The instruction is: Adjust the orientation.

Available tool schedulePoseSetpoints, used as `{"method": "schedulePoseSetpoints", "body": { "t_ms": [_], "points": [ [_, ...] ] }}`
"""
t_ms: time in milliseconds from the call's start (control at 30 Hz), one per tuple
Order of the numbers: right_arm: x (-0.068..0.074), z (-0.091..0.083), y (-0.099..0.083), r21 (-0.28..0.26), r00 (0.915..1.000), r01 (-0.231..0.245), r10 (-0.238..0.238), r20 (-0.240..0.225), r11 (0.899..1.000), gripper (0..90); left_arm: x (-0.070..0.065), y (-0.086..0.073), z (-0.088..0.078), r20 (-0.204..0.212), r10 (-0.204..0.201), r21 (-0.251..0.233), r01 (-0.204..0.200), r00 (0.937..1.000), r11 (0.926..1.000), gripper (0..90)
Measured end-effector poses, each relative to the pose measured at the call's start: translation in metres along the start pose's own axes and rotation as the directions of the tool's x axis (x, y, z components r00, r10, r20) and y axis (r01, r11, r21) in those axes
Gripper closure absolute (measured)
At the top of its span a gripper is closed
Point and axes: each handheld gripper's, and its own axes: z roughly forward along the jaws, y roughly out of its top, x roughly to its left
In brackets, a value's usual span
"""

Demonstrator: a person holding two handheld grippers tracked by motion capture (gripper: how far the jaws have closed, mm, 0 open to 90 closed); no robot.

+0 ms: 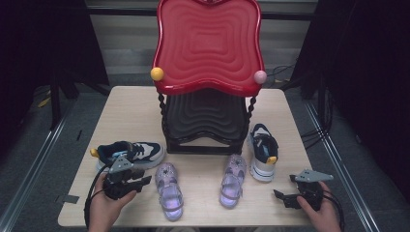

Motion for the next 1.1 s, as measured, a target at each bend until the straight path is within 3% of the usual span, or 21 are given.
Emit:
{"method": "schedulePoseSetpoints", "body": {
  "t_ms": [133, 300, 533, 600, 733, 767, 800, 833, 867, 900, 967, 1033, 1100],
  "points": [
    [0.001, 0.000, 0.000, 0.002, 1.0000, -0.004, 0.004, 0.001, 1.000, 11.2, -0.014, 0.002, -0.005, 0.039, -0.006, 0.027, 0.005, 0.9992, 0.9996, 50.7],
    [0.001, 0.000, 0.000, 0.002, 1.0000, -0.005, 0.005, 0.001, 1.000, 11.2, -0.031, 0.012, -0.006, 0.072, -0.005, 0.041, 0.002, 0.9974, 0.9991, 47.3],
    [0.001, 0.000, 0.000, 0.002, 1.0000, -0.004, 0.004, 0.001, 1.000, 11.1, -0.040, 0.017, -0.001, 0.105, -0.022, 0.034, 0.018, 0.9942, 0.9992, 38.7],
    [0.001, 0.000, 0.000, 0.001, 1.0000, -0.004, 0.004, 0.001, 1.000, 11.1, -0.043, 0.016, 0.003, 0.091, -0.006, 0.062, 0.001, 0.9958, 0.9981, 36.9],
    [0.001, 0.000, 0.000, 0.001, 1.0000, -0.005, 0.005, 0.001, 1.000, 11.1, -0.041, 0.013, 0.014, 0.092, 0.017, 0.111, -0.027, 0.9956, 0.9935, 43.7],
    [0.001, 0.000, 0.000, 0.001, 1.0000, -0.005, 0.005, 0.001, 1.000, 11.2, -0.040, 0.013, 0.016, 0.109, 0.012, 0.114, -0.025, 0.9939, 0.9932, 46.6],
    [0.001, 0.000, 0.000, 0.002, 1.0000, -0.004, 0.004, 0.001, 1.000, 11.1, -0.038, 0.014, 0.018, 0.142, 0.003, 0.111, -0.019, 0.9899, 0.9936, 59.0],
    [0.001, 0.000, 0.000, 0.001, 1.0000, -0.004, 0.004, 0.001, 1.000, 11.1, -0.039, 0.015, 0.018, 0.161, 0.008, 0.104, -0.025, 0.9869, 0.9943, 65.6],
    [0.001, 0.000, 0.000, 0.001, 1.0000, -0.004, 0.004, 0.001, 1.000, 11.1, -0.040, 0.017, 0.018, 0.157, 0.031, 0.104, -0.048, 0.9871, 0.9935, 65.6],
    [0.001, 0.000, 0.000, 0.002, 1.0000, -0.004, 0.004, 0.001, 1.000, 11.1, -0.041, 0.020, 0.016, 0.146, 0.067, 0.114, -0.084, 0.9870, 0.9899, 73.7],
    [0.001, 0.000, 0.000, 0.002, 1.0000, -0.004, 0.004, 0.001, 1.000, 11.2, -0.042, 0.022, 0.014, 0.118, 0.115, 0.105, -0.128, 0.9863, 0.9862, 75.7],
    [0.001, 0.000, 0.000, 0.001, 1.0000, -0.004, 0.004, 0.001, 1.000, 11.1, -0.039, 0.022, 0.013, 0.114, 0.114, 0.086, -0.124, 0.9870, 0.9885, 76.9],
    [0.001, 0.000, 0.000, 0.002, 1.0000, -0.005, 0.005, 0.001, 1.000, 11.1, -0.038, 0.023, 0.012, 0.097, 0.142, 0.068, -0.149, 0.9851, 0.9865, 77.9]
  ]
}}
